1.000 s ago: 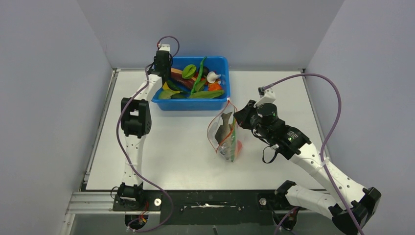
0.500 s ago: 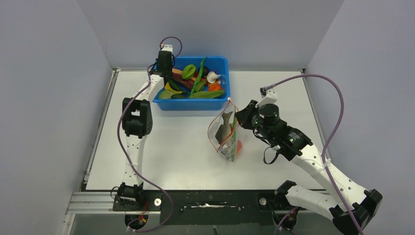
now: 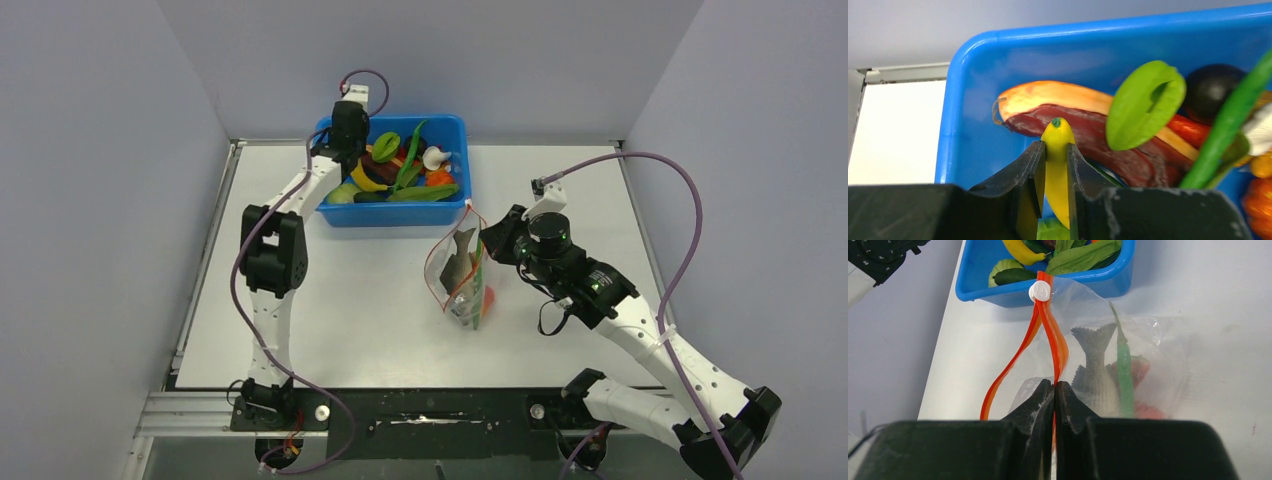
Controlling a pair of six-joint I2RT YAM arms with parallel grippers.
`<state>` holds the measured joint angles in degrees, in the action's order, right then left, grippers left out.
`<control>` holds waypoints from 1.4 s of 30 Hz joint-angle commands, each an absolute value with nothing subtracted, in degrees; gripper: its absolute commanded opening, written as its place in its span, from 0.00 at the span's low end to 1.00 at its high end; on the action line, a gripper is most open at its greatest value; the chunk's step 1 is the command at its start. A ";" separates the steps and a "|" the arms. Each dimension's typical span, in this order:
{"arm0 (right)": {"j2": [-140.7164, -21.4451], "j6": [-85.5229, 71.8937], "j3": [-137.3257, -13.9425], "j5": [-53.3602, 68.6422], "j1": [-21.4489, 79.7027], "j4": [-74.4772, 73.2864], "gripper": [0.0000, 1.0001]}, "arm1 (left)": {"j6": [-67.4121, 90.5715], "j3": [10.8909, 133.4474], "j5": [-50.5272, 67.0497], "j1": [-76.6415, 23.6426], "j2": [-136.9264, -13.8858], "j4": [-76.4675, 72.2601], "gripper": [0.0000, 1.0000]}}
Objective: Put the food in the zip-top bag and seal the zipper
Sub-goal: Pick up the fake fruit from the bin, then place the fake fruit in the zipper food storage bag.
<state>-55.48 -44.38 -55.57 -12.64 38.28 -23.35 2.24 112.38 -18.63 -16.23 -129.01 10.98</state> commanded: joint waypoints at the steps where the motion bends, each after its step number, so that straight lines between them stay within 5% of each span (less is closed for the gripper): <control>1: -53.98 -44.99 -55.58 -13.37 38.02 -19.42 0.00 | -0.46 109.09 -19.25 -18.78 -120.81 3.38 0.00; 26: -57.20 -45.81 -55.33 -11.36 38.25 -16.69 0.00 | -0.24 86.92 -19.86 -21.62 -94.67 -10.79 0.00; 42: -60.76 -45.70 -57.46 -9.75 37.90 -15.99 0.00 | 15.42 77.74 -5.02 -22.23 -79.20 -3.22 0.00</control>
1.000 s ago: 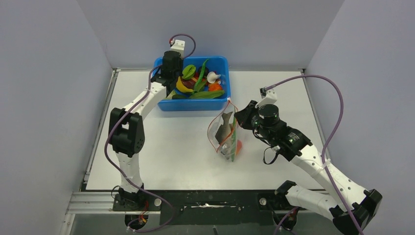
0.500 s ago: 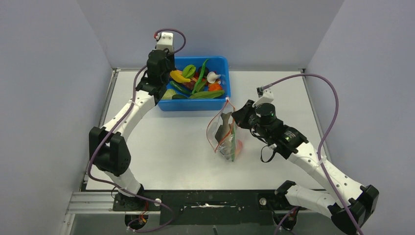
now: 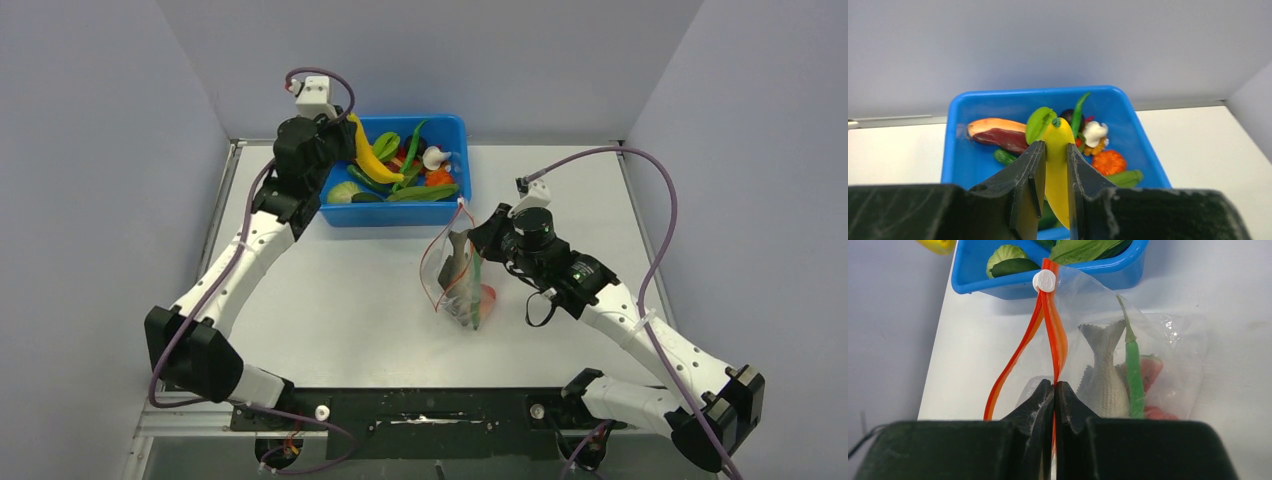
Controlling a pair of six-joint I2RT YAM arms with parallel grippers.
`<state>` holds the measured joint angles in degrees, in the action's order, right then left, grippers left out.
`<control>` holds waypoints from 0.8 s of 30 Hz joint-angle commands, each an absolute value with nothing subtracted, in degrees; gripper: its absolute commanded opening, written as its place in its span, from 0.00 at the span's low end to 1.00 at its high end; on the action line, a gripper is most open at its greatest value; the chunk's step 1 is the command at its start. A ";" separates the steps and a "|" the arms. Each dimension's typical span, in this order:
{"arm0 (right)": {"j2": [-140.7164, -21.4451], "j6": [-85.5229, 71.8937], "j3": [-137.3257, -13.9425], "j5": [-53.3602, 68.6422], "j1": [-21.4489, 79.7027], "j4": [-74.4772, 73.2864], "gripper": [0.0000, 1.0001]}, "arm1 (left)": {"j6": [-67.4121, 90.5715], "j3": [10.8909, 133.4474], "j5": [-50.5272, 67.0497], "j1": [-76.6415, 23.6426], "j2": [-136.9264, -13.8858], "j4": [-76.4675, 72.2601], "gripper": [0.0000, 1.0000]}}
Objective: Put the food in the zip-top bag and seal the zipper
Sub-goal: Place the fake fruit in the zipper food storage bag.
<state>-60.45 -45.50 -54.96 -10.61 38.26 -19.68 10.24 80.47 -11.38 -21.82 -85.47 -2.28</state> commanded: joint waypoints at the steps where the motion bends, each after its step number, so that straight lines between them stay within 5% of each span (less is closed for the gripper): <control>1: -60.92 -45.66 -57.55 -9.47 37.84 -16.06 0.00 | 15.76 76.76 -3.23 -22.26 -78.06 -3.38 0.00; 15: -60.22 -43.37 -57.92 -9.20 37.88 -16.78 0.00 | 18.95 63.57 23.79 -23.07 -64.92 -7.86 0.00; 24: -60.07 -43.64 -56.97 -5.17 37.88 -13.35 0.00 | 30.48 52.62 35.04 -26.49 -63.51 -27.72 0.00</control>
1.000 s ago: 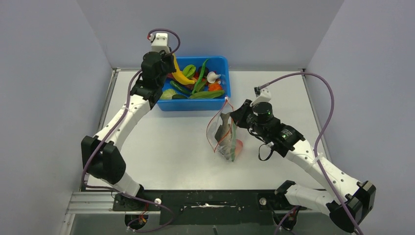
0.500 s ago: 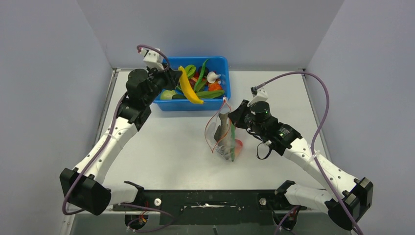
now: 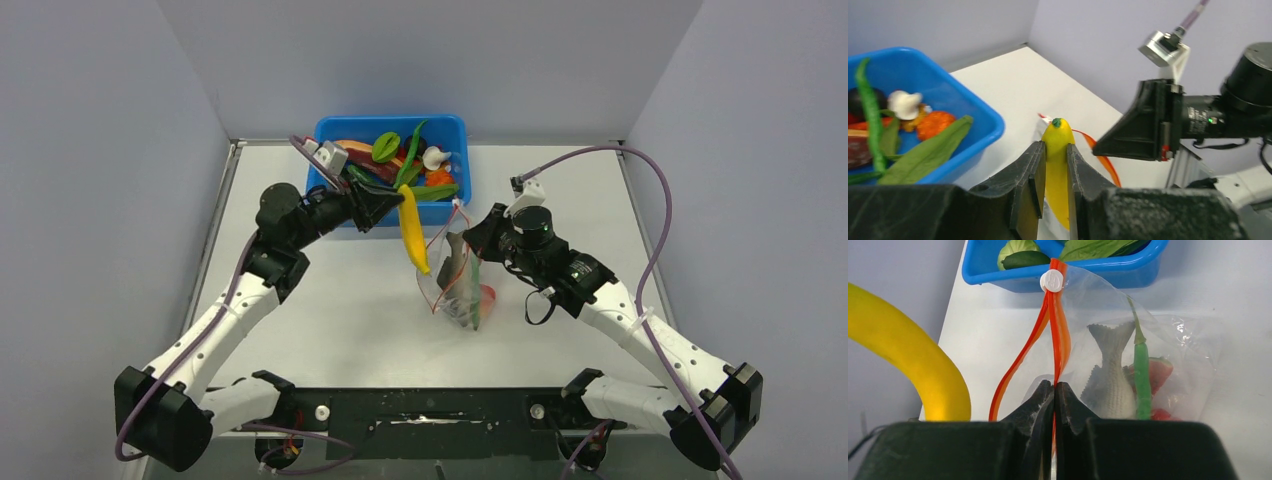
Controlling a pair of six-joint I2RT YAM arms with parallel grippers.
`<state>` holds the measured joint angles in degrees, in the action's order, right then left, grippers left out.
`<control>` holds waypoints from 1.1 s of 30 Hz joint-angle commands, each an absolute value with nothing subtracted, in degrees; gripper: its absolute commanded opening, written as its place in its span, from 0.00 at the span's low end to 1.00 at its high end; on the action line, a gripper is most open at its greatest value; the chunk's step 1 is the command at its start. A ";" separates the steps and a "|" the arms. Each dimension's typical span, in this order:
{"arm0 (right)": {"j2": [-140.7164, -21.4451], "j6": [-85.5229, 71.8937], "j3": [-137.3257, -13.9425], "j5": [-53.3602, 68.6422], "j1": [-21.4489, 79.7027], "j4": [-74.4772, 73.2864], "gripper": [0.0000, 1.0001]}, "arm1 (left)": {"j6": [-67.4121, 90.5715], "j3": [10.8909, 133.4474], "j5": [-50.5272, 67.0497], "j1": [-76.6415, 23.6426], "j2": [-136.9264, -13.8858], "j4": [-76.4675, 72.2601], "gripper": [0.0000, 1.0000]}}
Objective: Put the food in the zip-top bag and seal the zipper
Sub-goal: Place the fake fruit in the zipper food storage bag.
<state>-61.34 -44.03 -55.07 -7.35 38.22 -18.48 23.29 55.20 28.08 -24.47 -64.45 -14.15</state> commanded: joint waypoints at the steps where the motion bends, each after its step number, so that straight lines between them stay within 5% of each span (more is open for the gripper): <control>1: -60.06 -43.63 -56.91 -4.43 37.88 -12.98 0.00 | 32.46 51.19 36.04 -26.87 -63.85 -31.32 0.00; 9: -58.63 -42.75 -56.54 -0.45 37.88 -9.86 0.00 | 37.11 45.06 37.94 -30.70 -67.48 -46.35 0.00; 27: -57.49 -42.74 -56.30 1.22 37.70 -8.60 0.00 | 24.51 44.44 34.59 -34.30 -76.73 -39.19 0.00; 33: -57.13 -43.58 -55.53 0.93 37.59 -8.19 0.00 | 18.71 45.32 25.09 -36.94 -77.95 -33.30 0.00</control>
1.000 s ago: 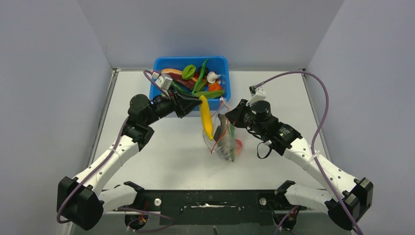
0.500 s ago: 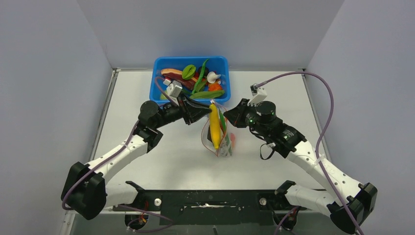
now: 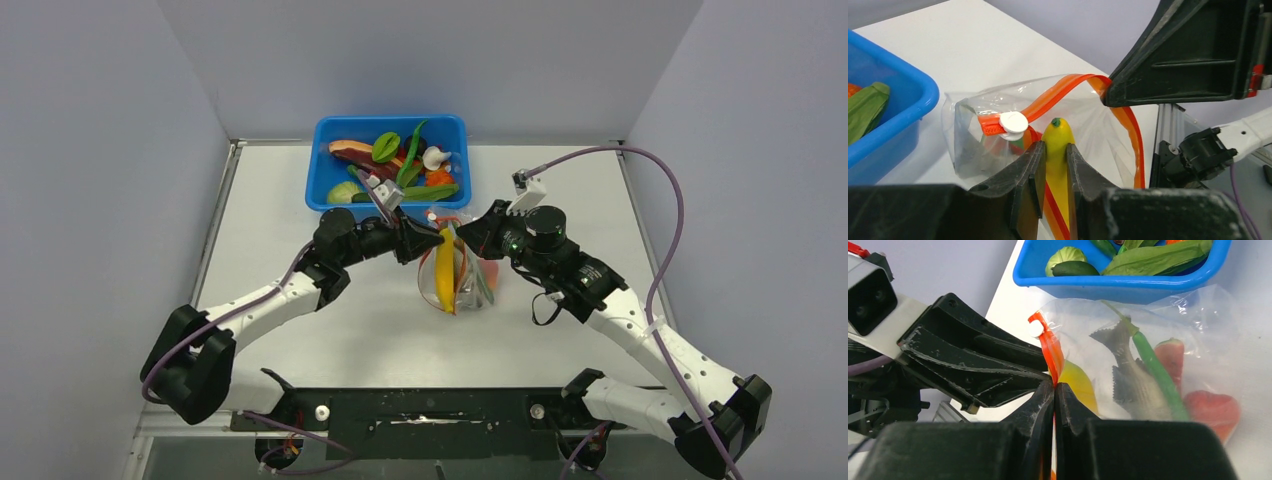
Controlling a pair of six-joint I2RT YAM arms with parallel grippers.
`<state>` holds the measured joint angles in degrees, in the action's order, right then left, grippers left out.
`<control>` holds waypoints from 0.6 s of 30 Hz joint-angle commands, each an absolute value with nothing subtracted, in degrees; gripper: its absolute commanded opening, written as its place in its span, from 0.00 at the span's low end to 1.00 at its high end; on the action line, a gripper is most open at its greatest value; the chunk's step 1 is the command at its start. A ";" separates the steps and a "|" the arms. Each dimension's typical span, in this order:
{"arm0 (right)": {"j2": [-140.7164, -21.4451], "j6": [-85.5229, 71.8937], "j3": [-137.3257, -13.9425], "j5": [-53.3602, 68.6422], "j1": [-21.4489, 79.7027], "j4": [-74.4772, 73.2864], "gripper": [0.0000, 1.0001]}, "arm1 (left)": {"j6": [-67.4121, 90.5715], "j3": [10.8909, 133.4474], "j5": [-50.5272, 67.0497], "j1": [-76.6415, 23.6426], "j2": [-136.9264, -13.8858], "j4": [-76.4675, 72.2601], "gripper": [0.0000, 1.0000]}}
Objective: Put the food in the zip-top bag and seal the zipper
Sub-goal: Place the fake fruit in the zipper food storage bag.
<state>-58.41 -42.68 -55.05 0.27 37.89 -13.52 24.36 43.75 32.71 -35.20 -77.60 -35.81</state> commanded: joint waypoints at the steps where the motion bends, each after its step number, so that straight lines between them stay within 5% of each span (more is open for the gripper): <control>1: -57.17 -43.72 -55.13 0.81 37.58 -7.91 0.00 | 18.24 45.35 24.03 -37.25 -78.30 -33.16 0.00; 18: -58.11 -47.28 -50.95 0.48 37.18 -4.77 0.00 | 21.09 44.49 20.25 -43.15 -81.48 -38.51 0.00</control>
<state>-58.72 -45.76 -51.24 1.06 37.58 -10.98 20.62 43.75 21.82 -41.45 -80.66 -34.26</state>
